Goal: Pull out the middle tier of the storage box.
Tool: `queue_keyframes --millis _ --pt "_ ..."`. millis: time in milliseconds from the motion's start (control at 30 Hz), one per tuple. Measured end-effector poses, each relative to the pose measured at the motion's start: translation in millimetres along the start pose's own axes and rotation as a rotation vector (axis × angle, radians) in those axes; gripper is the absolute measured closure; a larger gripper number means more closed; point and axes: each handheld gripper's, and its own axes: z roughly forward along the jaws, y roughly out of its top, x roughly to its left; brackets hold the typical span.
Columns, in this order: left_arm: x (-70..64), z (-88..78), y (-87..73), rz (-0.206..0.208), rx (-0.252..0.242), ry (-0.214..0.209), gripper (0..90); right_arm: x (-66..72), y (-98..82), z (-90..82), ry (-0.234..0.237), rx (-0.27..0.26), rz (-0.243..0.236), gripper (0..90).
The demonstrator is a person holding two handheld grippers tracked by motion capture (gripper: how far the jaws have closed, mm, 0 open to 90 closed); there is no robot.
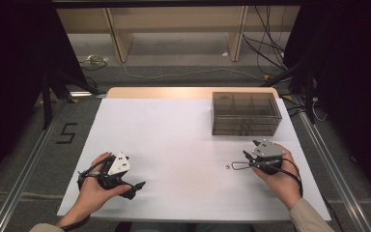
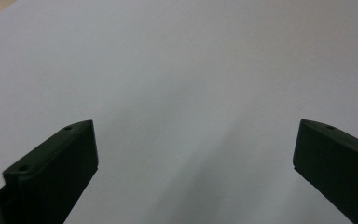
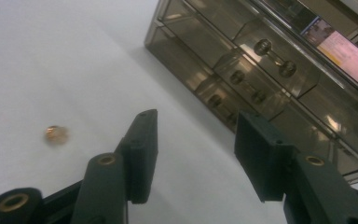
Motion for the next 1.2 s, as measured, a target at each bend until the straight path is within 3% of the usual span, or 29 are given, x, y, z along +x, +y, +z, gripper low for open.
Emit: queue_keyframes --millis 267,500,967,1200 --pt "0.9 -0.8 -0.7 0.003 0.001 0.002 0.0 -11.0 2.1 27.9 -0.041 0.034 -0.031 52.7" --pt "0.7 -0.3 -1.0 0.003 0.004 -0.003 0.0 -14.9 3.7 46.2 -0.086 0.060 -0.093 54.6" --pt "0.7 -0.1 -1.3 0.002 0.002 -0.004 0.0 -20.9 7.5 62.8 -0.147 0.069 -0.158 59.0" --pt "0.5 0.5 -1.6 0.004 0.002 -0.005 0.2 -22.1 8.0 67.8 -0.200 0.081 -0.245 64.7"
